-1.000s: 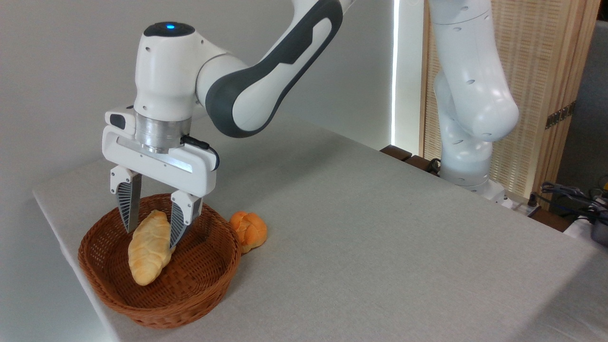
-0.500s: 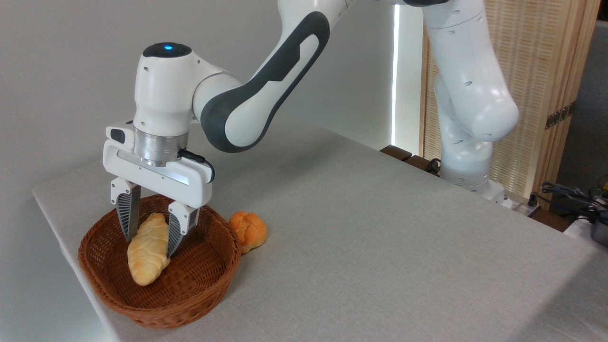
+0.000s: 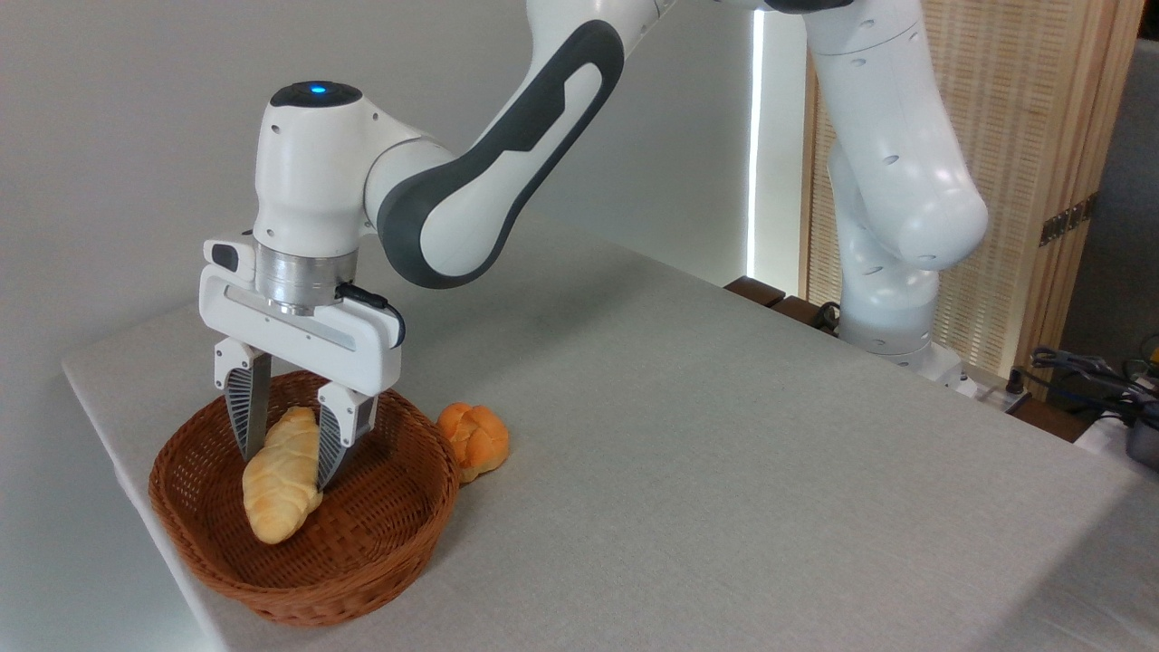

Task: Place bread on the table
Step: 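Lower the open gripper around the croissant in the basket, then close the gripper on the croissant and lift it out of the basket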

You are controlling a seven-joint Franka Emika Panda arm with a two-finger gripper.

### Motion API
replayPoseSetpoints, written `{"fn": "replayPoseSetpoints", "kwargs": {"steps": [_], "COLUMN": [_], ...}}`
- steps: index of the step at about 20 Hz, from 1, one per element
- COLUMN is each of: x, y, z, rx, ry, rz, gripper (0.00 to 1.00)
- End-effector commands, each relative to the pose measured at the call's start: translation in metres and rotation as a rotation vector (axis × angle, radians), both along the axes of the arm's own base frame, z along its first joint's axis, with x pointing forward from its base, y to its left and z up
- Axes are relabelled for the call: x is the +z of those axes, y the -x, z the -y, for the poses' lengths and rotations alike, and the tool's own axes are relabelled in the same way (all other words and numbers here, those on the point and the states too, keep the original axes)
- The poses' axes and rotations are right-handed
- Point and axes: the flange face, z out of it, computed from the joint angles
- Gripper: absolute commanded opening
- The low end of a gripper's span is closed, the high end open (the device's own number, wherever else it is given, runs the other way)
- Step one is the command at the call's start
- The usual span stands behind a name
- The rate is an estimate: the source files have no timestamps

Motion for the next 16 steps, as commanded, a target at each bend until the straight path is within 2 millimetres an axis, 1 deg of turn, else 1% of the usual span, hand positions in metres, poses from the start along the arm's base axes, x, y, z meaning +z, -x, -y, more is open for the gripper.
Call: {"fn": "replayPoseSetpoints", "kwargs": {"steps": [1,5,11,12,14,16], "x": [-0.002,0.001,0.006,0.014,0.022,0.037], "y": [-0.005,-0.005,-0.004,-0.004,-0.003,0.001], "z": [0.004,0.003,0.002,0.0,-0.003,-0.006], "rx": [0.003,0.002,-0.002,0.0,0.004,0.0], "ry": [-0.008,-0.007,-0.006,-0.001,0.005,0.01], "rz": [0.019,0.024,0.029,0.039,0.046,0.048], "gripper": [0.44,0.44,0.41,0.41,0.41,0.41]}}
